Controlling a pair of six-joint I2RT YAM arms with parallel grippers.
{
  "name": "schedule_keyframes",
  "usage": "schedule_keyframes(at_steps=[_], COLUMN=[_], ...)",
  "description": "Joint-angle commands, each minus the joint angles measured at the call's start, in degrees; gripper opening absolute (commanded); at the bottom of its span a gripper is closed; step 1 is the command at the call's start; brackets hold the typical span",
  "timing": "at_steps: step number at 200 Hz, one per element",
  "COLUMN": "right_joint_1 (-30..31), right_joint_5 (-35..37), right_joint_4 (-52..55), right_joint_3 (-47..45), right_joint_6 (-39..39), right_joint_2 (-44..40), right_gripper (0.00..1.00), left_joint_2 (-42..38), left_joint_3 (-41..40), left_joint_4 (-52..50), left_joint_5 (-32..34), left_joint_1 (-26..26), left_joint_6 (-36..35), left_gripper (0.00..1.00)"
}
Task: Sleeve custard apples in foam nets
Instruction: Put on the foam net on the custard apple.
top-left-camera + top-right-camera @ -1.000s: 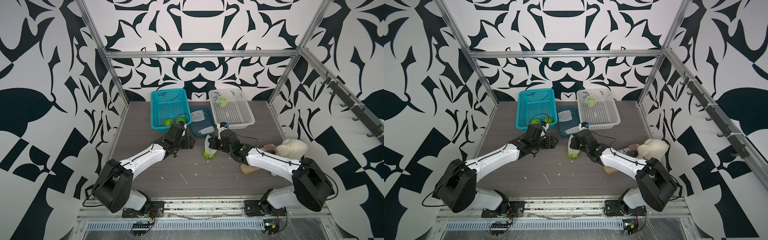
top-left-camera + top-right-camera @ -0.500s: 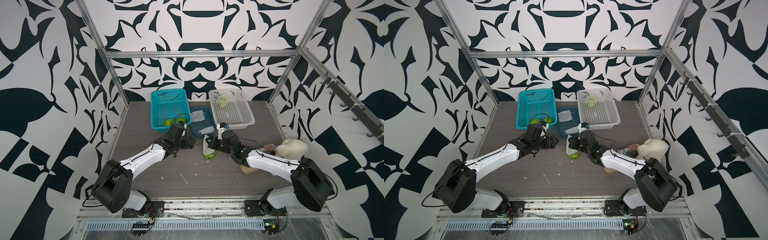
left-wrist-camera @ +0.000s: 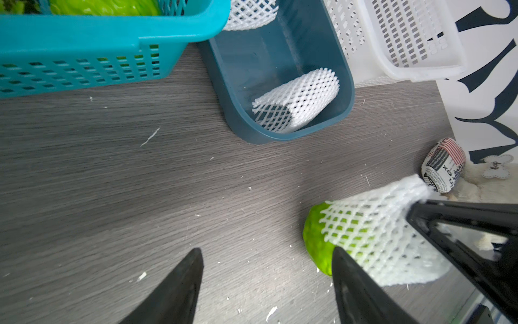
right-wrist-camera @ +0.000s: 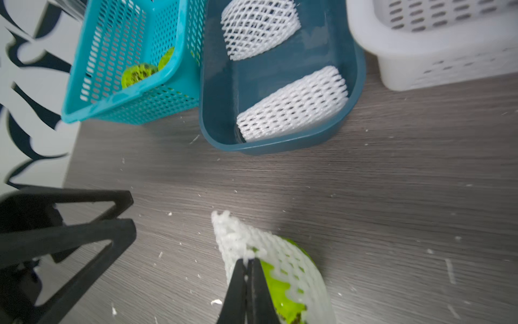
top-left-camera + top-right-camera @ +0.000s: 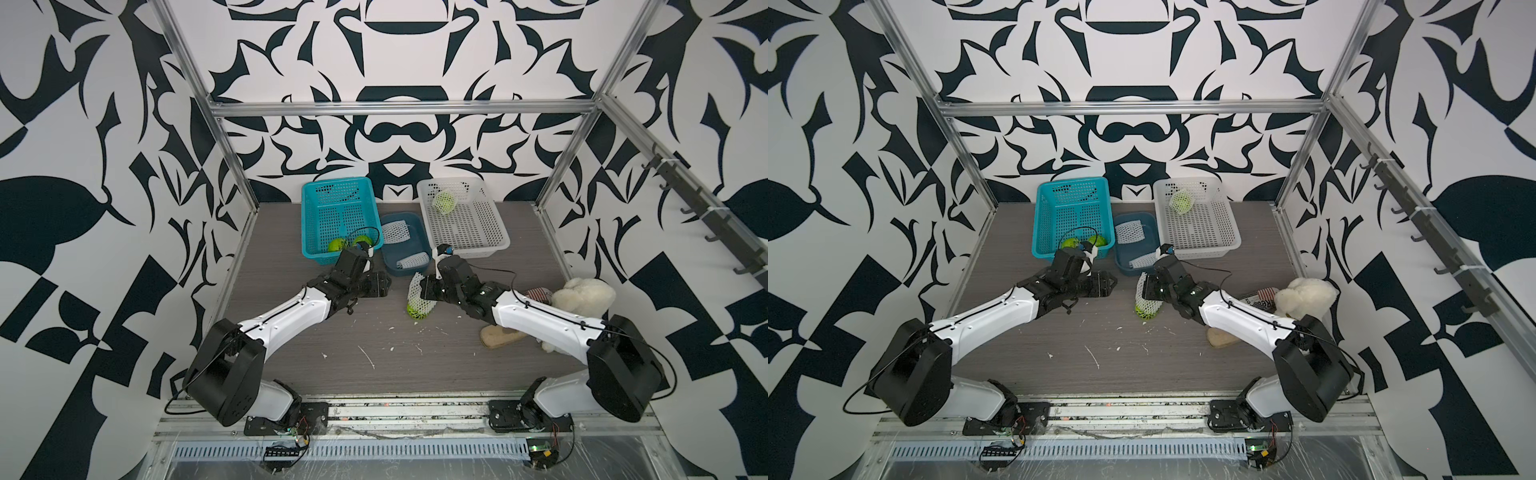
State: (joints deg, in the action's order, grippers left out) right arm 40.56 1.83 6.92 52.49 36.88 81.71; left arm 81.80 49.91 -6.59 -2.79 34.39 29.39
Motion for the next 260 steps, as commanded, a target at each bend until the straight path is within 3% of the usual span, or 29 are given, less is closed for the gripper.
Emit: schedule_keyframes(at_steps=[1, 66, 112, 131, 208, 260], right_joint_1=[1.9, 8.2, 8.4, 8.4, 9.6, 9.5], right_joint_5=[1.6, 6.3, 15.9, 14.9, -0.6, 10.2], right_joint_4=[6.2, 14.1, 20.8, 20.7, 10.6, 16.2], right_joint_3=[5.6, 15.2, 15.5, 15.9, 15.5, 13.4], right_joint_6=[-6.9, -12.7, -15.3, -16.3, -14.3, -13.6], right_joint_2=[2.2, 11.6, 9.7, 9.7, 14.2, 11.7], right_gripper=[0.0, 0.0, 0.0, 0.0, 0.01, 0.02], left_joint_2=[0.3, -0.6, -0.7, -0.2, -1.3, -0.6], left_joint_3=[1.2, 0.7, 0.3, 0.7, 0.5, 1.5], left_joint_4=[0.7, 0.1, 0.4, 0.6, -0.4, -0.4], left_joint_5=[-1.3, -0.3, 0.0, -0.8, 0.0, -0.5], left_joint_1=[-0.3, -0.3, -0.3, -0.3, -0.3, -0.3], left_joint_6=[0.6, 0.6, 0.7, 0.8, 0.7, 0.2], left_gripper=[0.75, 0.75, 0.74, 0.74, 0.74, 0.74])
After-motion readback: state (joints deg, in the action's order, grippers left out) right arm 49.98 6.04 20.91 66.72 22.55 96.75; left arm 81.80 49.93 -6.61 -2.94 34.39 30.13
